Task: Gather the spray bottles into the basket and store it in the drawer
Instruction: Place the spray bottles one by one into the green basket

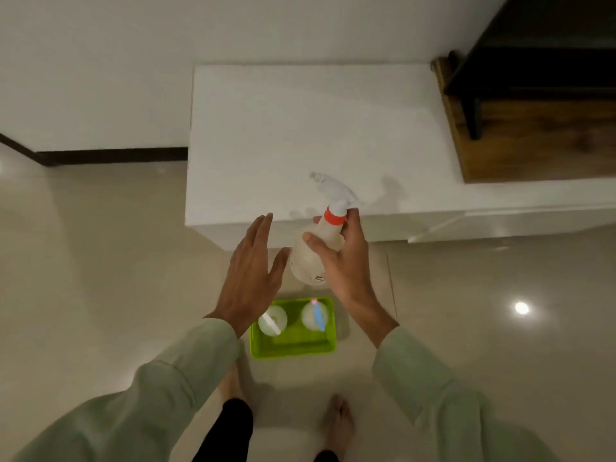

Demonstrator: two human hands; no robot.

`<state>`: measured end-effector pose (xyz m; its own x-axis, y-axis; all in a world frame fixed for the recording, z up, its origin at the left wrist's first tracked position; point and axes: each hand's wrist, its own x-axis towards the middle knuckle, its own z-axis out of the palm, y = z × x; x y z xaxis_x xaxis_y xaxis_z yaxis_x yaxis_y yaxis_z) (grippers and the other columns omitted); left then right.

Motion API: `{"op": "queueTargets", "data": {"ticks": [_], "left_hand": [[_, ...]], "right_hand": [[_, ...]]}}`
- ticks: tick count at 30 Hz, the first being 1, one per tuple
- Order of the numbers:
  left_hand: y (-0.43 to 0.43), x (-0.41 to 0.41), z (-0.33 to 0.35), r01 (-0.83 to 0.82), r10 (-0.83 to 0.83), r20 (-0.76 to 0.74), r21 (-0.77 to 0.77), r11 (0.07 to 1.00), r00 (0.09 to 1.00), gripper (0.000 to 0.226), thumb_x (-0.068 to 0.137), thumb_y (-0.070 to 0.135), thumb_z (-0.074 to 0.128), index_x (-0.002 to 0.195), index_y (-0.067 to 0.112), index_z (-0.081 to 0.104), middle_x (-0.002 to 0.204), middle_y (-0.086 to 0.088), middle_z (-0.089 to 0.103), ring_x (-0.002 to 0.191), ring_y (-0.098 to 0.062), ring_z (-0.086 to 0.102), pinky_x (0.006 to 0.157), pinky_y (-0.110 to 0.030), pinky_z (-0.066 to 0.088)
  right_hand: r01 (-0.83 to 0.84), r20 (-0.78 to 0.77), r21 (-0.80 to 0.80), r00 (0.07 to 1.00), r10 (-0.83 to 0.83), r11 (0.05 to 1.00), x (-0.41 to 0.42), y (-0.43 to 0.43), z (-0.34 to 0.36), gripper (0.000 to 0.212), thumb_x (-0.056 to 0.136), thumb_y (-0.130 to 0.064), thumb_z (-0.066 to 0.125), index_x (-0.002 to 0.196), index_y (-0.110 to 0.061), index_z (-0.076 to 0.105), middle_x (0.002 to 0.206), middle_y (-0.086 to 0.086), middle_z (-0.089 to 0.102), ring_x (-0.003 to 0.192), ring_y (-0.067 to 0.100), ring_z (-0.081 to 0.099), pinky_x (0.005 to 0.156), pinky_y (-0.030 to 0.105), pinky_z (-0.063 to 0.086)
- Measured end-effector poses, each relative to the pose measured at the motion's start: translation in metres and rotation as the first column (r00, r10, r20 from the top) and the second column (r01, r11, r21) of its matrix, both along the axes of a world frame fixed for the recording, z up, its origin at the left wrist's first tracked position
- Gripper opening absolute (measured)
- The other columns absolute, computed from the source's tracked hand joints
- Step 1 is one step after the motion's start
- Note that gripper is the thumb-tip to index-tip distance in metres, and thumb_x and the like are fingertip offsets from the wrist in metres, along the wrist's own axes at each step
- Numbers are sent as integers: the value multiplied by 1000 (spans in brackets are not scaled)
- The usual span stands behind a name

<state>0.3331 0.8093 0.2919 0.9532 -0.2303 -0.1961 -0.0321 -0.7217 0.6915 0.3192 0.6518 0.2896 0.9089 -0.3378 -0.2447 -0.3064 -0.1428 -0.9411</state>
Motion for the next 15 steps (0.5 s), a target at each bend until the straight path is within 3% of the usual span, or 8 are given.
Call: {"op": "queueTargets", "data": {"ticks": [4,7,12,15], "left_hand": [[2,-57,-26,5,-2,-71,43,999,997,63,100,35,45,154,18,18,162,-2,21,150,-16,19,120,-34,21],[6,-84,-56,17,-10,-110,58,998,994,63,100,33,47,154,16,20,162,-3,23,149,-18,21,119,-31,20],[22,-102,-121,8,-1,-122,58,998,993,61,99,28,49,153,13,24,160,-6,27,148,-18,23,117,-27,20],[39,-109,-164,8,0,-112,66,998,994,60,99,28,49,152,14,25,159,-5,29,146,-19,27,114,-24,19]], "right_hand": [[46,-104,-64,993,-53,997,-74,8,-41,56,88,-25,77,136,-11,51,128,4,69,117,23,65,104,47,49],[99,-145,-74,983,-109,992,-116,22,-85,50,91,-21,73,135,-7,53,126,9,68,117,27,64,105,49,48],[229,-204,-49,951,-234,972,-161,59,-169,46,95,-17,69,137,-7,54,129,8,66,123,23,60,110,46,44],[334,-210,-68,916,-341,940,-170,78,-221,43,88,-18,77,127,-7,63,114,1,71,110,13,64,102,42,48]]}}
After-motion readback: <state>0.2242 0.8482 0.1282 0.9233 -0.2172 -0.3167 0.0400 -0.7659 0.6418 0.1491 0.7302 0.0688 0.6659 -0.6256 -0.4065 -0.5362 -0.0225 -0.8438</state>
